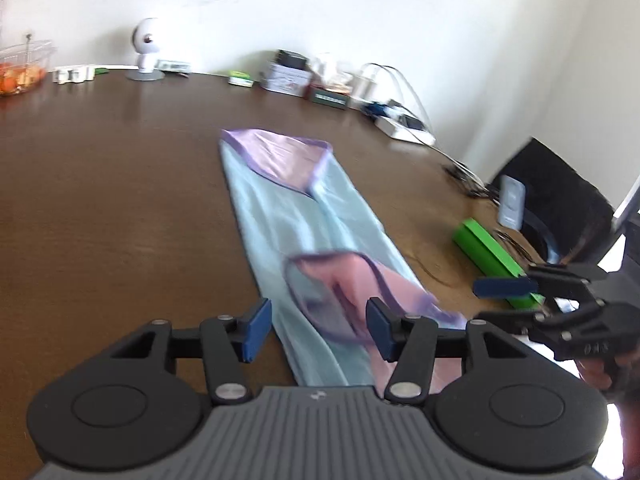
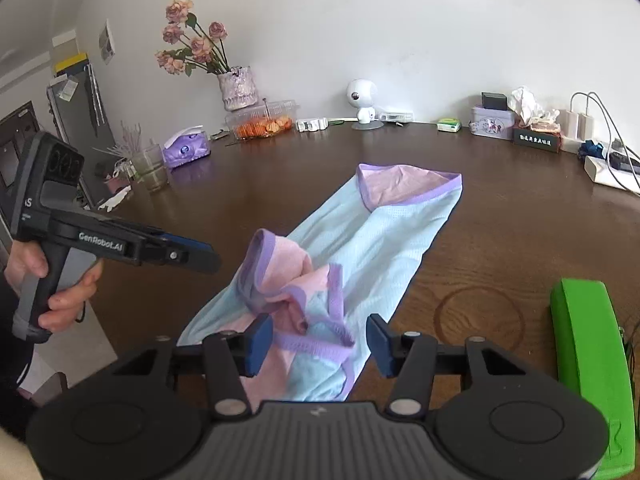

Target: Fold clothes

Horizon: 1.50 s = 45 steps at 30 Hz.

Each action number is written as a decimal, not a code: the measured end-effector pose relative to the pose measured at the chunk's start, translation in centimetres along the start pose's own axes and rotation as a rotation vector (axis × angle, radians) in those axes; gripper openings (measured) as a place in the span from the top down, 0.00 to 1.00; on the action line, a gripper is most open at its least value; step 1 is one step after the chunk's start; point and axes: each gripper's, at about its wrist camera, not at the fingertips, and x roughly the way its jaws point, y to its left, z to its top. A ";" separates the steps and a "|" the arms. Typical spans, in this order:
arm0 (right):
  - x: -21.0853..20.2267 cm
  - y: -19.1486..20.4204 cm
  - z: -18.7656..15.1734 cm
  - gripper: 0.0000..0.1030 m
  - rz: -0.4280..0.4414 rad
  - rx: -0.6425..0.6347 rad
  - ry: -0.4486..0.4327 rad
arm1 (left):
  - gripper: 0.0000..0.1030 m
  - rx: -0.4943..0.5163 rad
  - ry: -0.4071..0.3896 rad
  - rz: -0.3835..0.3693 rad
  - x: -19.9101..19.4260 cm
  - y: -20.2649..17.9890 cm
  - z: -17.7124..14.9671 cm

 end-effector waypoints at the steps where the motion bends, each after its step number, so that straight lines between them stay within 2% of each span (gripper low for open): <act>1: 1.0 -0.1 0.6 0.55 -0.014 -0.014 0.011 | 0.48 -0.011 -0.007 0.013 0.6 0.3 0.5; 2: 1.8 -0.2 1.1 0.60 -0.012 -0.022 0.012 | 0.48 -0.014 0.013 0.007 1.4 0.5 1.0; 5: 3.9 -0.4 2.4 0.61 0.053 -0.032 0.002 | 0.50 -0.002 0.089 -0.026 3.7 0.3 2.0; 7: 5.9 -0.6 2.8 0.61 0.068 -0.028 0.054 | 0.88 0.044 0.103 -0.016 4.5 -0.3 2.1; 9: 7.7 -0.4 2.6 0.64 0.049 -0.013 0.110 | 0.93 0.083 0.103 -0.013 4.9 -0.8 2.1; 11: 8.4 -0.3 2.3 0.92 0.044 0.004 0.123 | 0.96 0.084 0.084 -0.055 4.3 -1.1 2.1; 15: 5.7 0.5 2.8 0.93 -0.006 -0.007 0.028 | 0.97 0.034 0.055 -0.110 3.7 -0.9 2.5; 17: 4.6 0.7 3.3 0.93 -0.060 -0.021 -0.021 | 0.96 0.011 0.067 -0.073 4.4 -0.6 2.8; 18: 4.7 0.7 3.5 0.93 -0.080 -0.020 -0.028 | 0.93 0.001 0.088 -0.031 5.2 -0.2 2.7; 20: 6.0 0.4 3.3 0.89 -0.116 -0.015 0.002 | 0.77 -0.002 0.131 0.034 6.0 0.2 2.6; 21: 6.7 0.3 3.2 0.87 -0.155 -0.014 0.015 | 0.64 -0.004 0.118 0.039 5.6 0.1 2.5; 22: 7.1 0.3 2.9 0.81 -0.190 -0.018 0.025 | 0.42 -0.004 0.104 0.040 4.9 0.0 2.5; 23: 7.0 0.1 2.8 0.71 -0.194 -0.022 0.031 | 0.36 0.007 0.083 0.023 3.9 0.0 2.5; 24: 6.0 -0.3 2.8 0.67 -0.168 -0.014 0.012 | 0.31 0.030 0.057 0.004 2.7 -0.2 2.2; 26: 3.1 -1.3 2.6 0.53 -0.109 0.000 -0.053 | 0.27 0.087 0.023 -0.010 0.1 -0.5 1.2; 29: -1.5 -1.9 1.4 0.51 -0.009 -0.100 -0.089 | 0.26 0.165 0.010 -0.048 -2.9 -0.9 -1.4; 33: -2.7 -0.8 -2.1 0.51 0.141 -0.207 0.001 | 0.27 0.190 0.036 -0.094 -2.9 -1.5 -4.4; 36: -0.8 0.1 -3.9 0.54 0.140 -0.249 0.058 | 0.27 0.204 0.069 -0.072 -1.7 -1.8 -5.4; 38: 0.0 0.1 -4.4 0.59 0.134 -0.245 0.055 | 0.30 0.201 0.077 -0.042 -1.0 -1.6 -5.6; 39: 0.3 -0.1 -4.5 0.63 0.133 -0.232 0.047 | 0.41 0.205 0.068 -0.035 -1.1 -1.6 -5.7; 40: 0.7 -0.2 -4.5 0.73 0.131 -0.219 0.039 | 0.58 0.207 0.062 -0.031 -1.1 -1.5 -5.7; 41: 1.0 -0.4 -4.6 0.84 0.130 -0.206 0.031 | 0.69 0.204 0.065 -0.036 -1.1 -1.4 -5.7; 42: 1.3 -0.5 -4.7 0.86 0.128 -0.193 0.024 | 0.82 0.204 0.069 -0.045 -1.1 -1.3 -5.8; 44: 1.3 -0.6 -4.8 0.89 0.132 -0.185 0.018 | 0.87 0.222 0.056 -0.044 -1.3 -1.5 -6.2; 45: 1.2 -0.5 -4.9 0.90 0.135 -0.184 0.017 | 0.95 0.226 0.057 -0.048 -1.4 -1.5 -6.4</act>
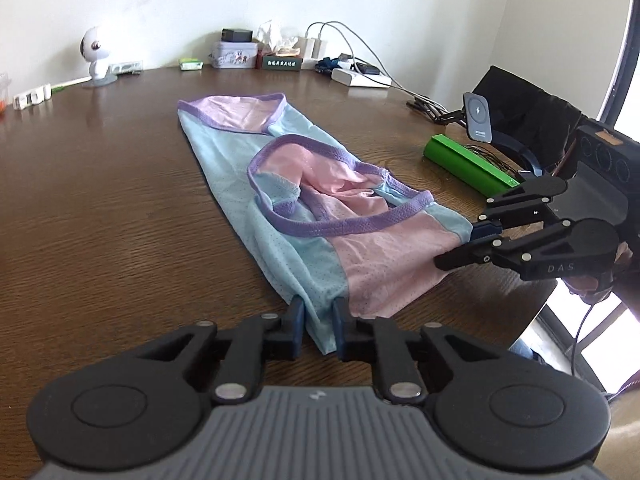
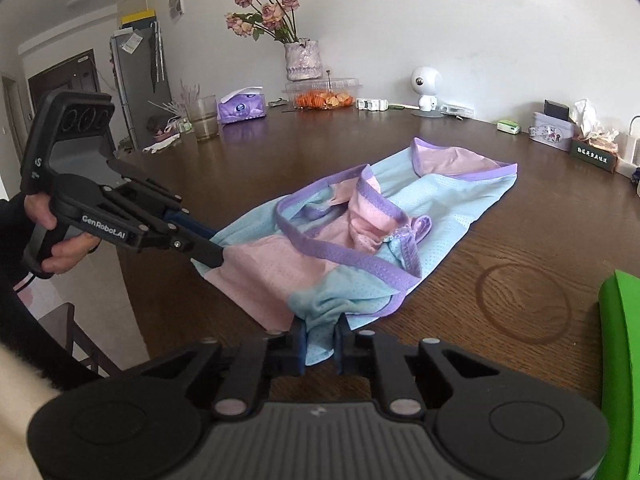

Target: Fold clothes

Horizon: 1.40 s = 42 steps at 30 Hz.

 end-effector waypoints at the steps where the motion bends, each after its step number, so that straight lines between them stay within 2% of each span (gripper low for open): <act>1: -0.2 0.2 -0.1 0.91 0.008 0.001 0.001 | 0.97 -0.001 0.008 -0.010 -0.2 -0.1 -0.2; 6: -2.1 1.2 -0.8 0.93 0.068 -0.010 0.012 | 0.97 0.027 0.032 -0.069 -2.0 -1.2 -1.6; 10: -4.4 2.1 -1.4 0.93 0.129 -0.005 0.014 | 0.98 0.084 0.019 -0.141 -4.4 -3.0 -2.5; 13: -6.2 2.4 -1.5 0.93 0.163 0.012 -0.011 | 0.98 0.093 -0.042 -0.192 -6.3 -3.3 -2.2; 15: -6.9 1.9 -1.2 0.93 0.168 0.039 -0.052 | 0.98 0.065 -0.104 -0.190 -6.9 -2.6 -1.3; 17: -6.9 0.9 -0.2 0.93 0.136 0.072 -0.103 | 0.98 0.034 -0.159 -0.190 -7.0 -1.4 -0.1; 19: -6.6 -0.2 1.1 0.93 0.097 0.106 -0.145 | 0.98 0.035 -0.193 -0.158 -6.4 -0.6 1.5; 22: -4.6 -2.7 3.8 0.93 0.056 0.128 -0.146 | 0.98 0.018 -0.215 -0.124 -4.1 1.0 4.4; 27: 0.5 -6.6 8.4 0.93 0.007 0.128 -0.070 | 0.98 -0.049 -0.174 -0.076 1.0 4.3 8.6; 29: 2.5 -7.9 9.3 0.92 -0.017 0.140 -0.023 | 0.97 -0.084 -0.112 -0.064 3.1 5.6 9.3; 30: 3.5 -8.4 9.6 0.91 -0.030 0.150 0.002 | 0.95 -0.102 -0.085 -0.047 4.1 6.2 9.5; 32: 5.4 -9.4 10.1 0.87 -0.057 0.170 0.052 | 0.91 -0.150 -0.051 0.032 5.7 7.2 9.4; 33: 6.0 -9.7 9.5 0.87 -0.069 0.180 0.074 | 0.79 -0.161 -0.043 0.056 6.0 7.6 9.2; 34: 6.2 -9.9 9.1 0.82 -0.084 0.192 0.079 | 0.64 -0.161 -0.051 0.074 5.8 7.6 8.9; 36: 5.9 -10.1 8.8 0.79 -0.095 0.205 0.086 | 0.58 -0.137 -0.082 0.064 4.6 7.0 8.5; 39: 3.6 -9.4 8.5 0.65 -0.118 0.197 0.054 | 0.47 -0.137 -0.085 0.036 2.7 5.7 7.9; 40: 3.0 -9.3 8.7 0.59 -0.129 0.194 0.046 | 0.47 -0.147 -0.081 0.031 2.4 5.4 7.7; 42: 2.0 -8.7 8.5 0.58 -0.142 0.199 0.019 | 0.47 -0.174 -0.062 0.019 2.6 4.9 7.5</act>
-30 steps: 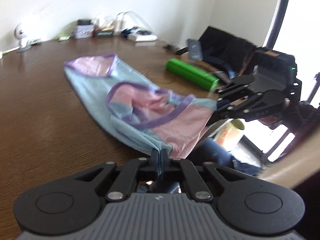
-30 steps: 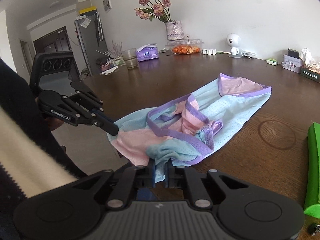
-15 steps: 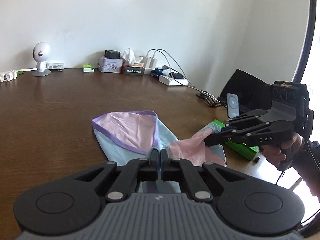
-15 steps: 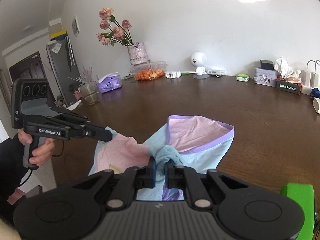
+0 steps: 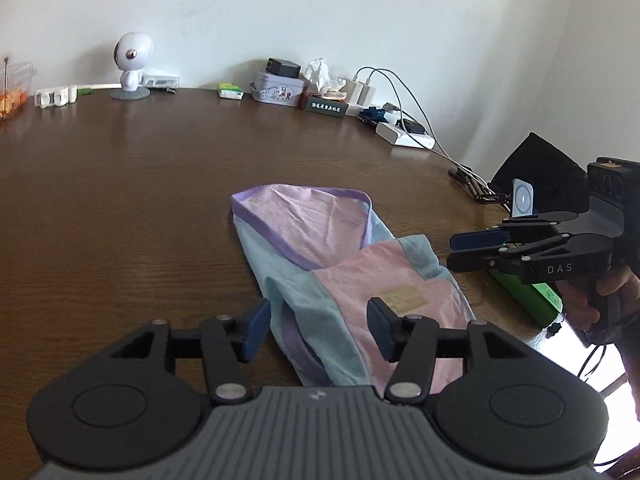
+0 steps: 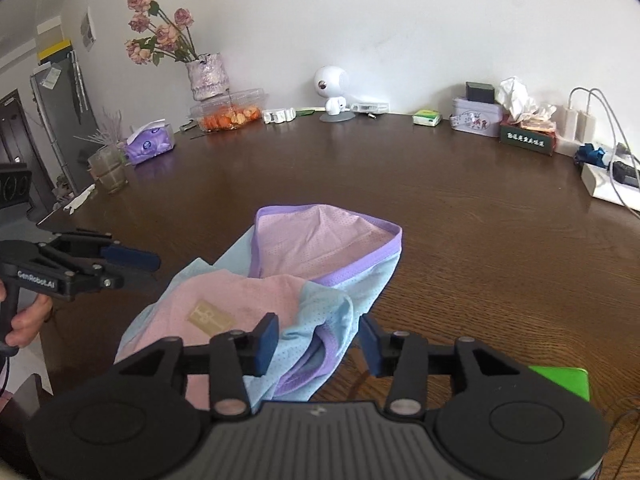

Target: Fold clothes

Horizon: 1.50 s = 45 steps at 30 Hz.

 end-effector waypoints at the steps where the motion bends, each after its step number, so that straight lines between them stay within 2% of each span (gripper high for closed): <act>1: -0.4 0.2 -0.1 0.58 0.006 0.004 -0.020 | 0.47 -0.003 0.010 0.005 0.5 -0.1 -0.2; 3: -0.4 0.7 -0.4 0.60 0.067 0.019 -0.034 | 0.51 -0.008 0.044 0.017 1.8 -0.4 -0.4; 6: 2.2 1.6 -1.7 0.67 0.039 0.013 0.073 | 0.76 -0.025 0.085 0.043 2.9 -0.5 -0.5; 7: 1.8 1.5 -1.9 0.67 0.043 0.023 0.064 | 0.79 -0.025 0.082 0.041 2.7 -0.6 -0.5; 9: 1.1 1.3 -2.2 0.67 0.051 0.043 0.043 | 0.78 -0.040 0.060 0.032 1.8 -0.5 -0.5; 11: -0.5 0.9 -1.8 0.67 0.049 0.059 -0.030 | 0.73 -0.075 0.047 0.020 1.2 -0.1 -0.3; 12: -1.1 0.5 -1.4 0.67 0.040 0.073 -0.066 | 0.70 -0.087 0.045 0.021 1.2 0.0 -0.2; 14: -1.0 -0.2 -0.8 0.67 0.014 0.109 -0.102 | 0.70 -0.095 0.046 0.052 1.8 0.0 -0.1; 16: 0.3 -0.3 -0.1 0.71 0.007 0.122 -0.096 | 0.71 -0.081 0.044 0.056 2.6 -0.5 -0.1; 17: 1.2 -0.3 0.0 0.79 0.018 0.120 -0.090 | 0.72 -0.073 0.047 0.058 2.9 -0.8 -0.1; 19: 3.2 -0.4 -0.3 0.90 -0.003 0.149 -0.012 | 0.73 -0.056 0.055 0.071 3.5 -1.2 -0.2; 20: 4.1 -0.4 -0.4 0.91 -0.012 0.163 0.023 | 0.74 -0.058 0.054 0.076 3.4 -1.2 -0.3; 22: 3.0 -0.5 -0.8 0.90 0.006 0.179 -0.009 | 0.73 -0.070 0.046 0.073 2.8 -1.3 -0.4; 24: 1.8 -0.6 -1.1 0.86 0.024 0.192 -0.042 | 0.69 -0.087 0.027 0.066 1.8 -1.2 -0.4; 25: 0.9 -0.4 -1.3 0.75 0.028 0.175 -0.066 | 0.63 -0.094 0.018 0.067 1.3 -1.2 -0.4; 26: 0.3 -0.2 -1.6 0.50 0.031 0.160 -0.080 | 0.61 -0.103 0.007 0.072 1.0 -1.0 -0.5; 27: -0.2 0.0 -1.9 0.40 0.033 0.146 -0.094 | 0.59 -0.113 -0.001 0.078 0.8 -0.8 -0.6; 28: -0.2 0.3 -2.3 0.36 0.033 0.138 -0.098 | 0.59 -0.127 -0.001 0.090 0.9 -0.6 -0.6; 30: 0.7 0.6 -2.9 0.41 0.033 0.136 -0.066 | 0.60 -0.154 0.009 0.105 1.7 -0.3 -0.6; 31: 1.1 0.6 -3.1 0.52 0.032 0.148 -0.056 | 0.62 -0.161 0.016 0.105 2.0 -0.3 -0.6; 32: 1.6 0.6 -3.3 0.68 0.030 0.161 -0.047 | 0.62 -0.164 0.022 0.104 2.3 -0.4 -0.6; 33: 2.0 0.5 -3.4 0.70 0.029 0.174 -0.039 | 0.67 -0.153 0.023 0.100 2.6 -0.6 -0.7; 34: 2.0 0.4 -3.6 0.75 0.033 0.192 -0.051 | 0.79 -0.144 0.027 0.097 2.8 -0.7 -0.7; 35: 1.8 0.2 -3.7 0.87 0.037 0.211 -0.058 | 0.84 -0.139 0.036 0.099 3.2 -0.9 -0.7; 37: 1.4 0.3 -3.8 0.88 0.031 0.219 -0.059 | 0.86 -0.142 0.032 0.110 3.5 -0.9 -0.8; 41: 0.3 1.2 -3.9 0.84 0.020 0.211 -0.068 | 0.81 -0.176 0.003 0.088 2.1 -0.6 -0.9; 43: -1.2 1.8 -3.8 0.83 0.034 0.191 -0.095 | 0.56 -0.185 -0.022 0.068 1.0 -0.3 -1.0; 44: -1.7 2.0 -3.8 0.75 0.036 0.184 -0.102 | 0.53 -0.187 -0.037 0.067 0.6 -0.1 -1.0; 45: -1.9 2.1 -3.9 0.70 0.038 0.179 -0.101 | 0.51 -0.184 -0.044 0.080 0.6 0.0 -1.0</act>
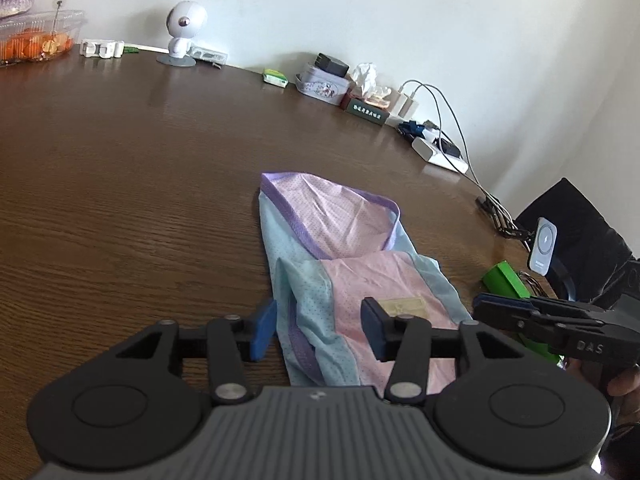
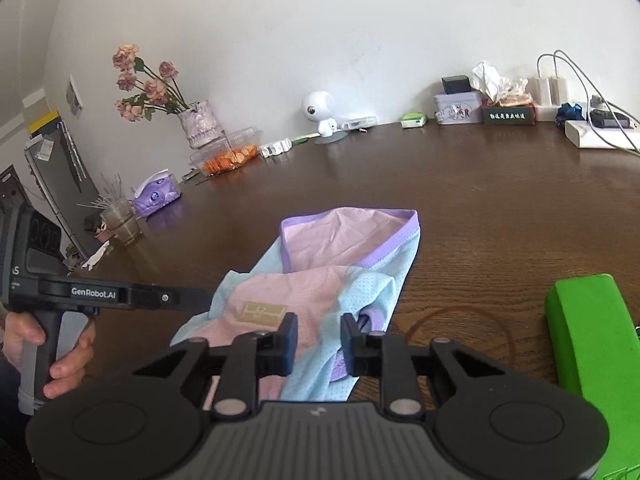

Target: Fold clothes

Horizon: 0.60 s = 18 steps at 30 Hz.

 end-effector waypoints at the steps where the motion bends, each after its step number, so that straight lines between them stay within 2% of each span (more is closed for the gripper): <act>1: -0.2 0.1 -0.1 0.65 0.002 -0.005 0.002 | 0.49 0.000 0.002 0.014 0.3 0.1 0.1; 3: 0.0 0.2 -0.5 0.65 0.003 -0.004 0.017 | 0.49 -0.018 0.017 0.041 1.3 0.1 0.2; 5: 0.8 0.2 -1.0 0.66 -0.014 0.009 0.043 | 0.51 -0.022 0.042 0.023 2.0 -0.1 0.2; 7: 1.3 0.3 -1.4 0.67 -0.023 0.014 0.051 | 0.75 -0.021 0.066 0.015 2.4 -0.4 0.1; 9: 1.5 0.3 -1.7 0.68 -0.025 0.024 0.056 | 0.77 -0.037 0.067 0.015 2.5 -0.4 0.0; 11: 1.6 0.3 -1.9 0.69 -0.027 0.022 0.059 | 0.85 -0.062 0.057 0.008 2.2 -0.3 0.0; 15: 1.4 0.6 -2.1 0.71 -0.031 0.005 0.053 | 0.88 -0.063 0.018 -0.006 1.3 -0.7 0.3; 18: 1.3 0.7 -2.1 0.77 -0.031 -0.011 0.051 | 0.89 -0.062 0.042 0.018 2.0 -0.4 0.3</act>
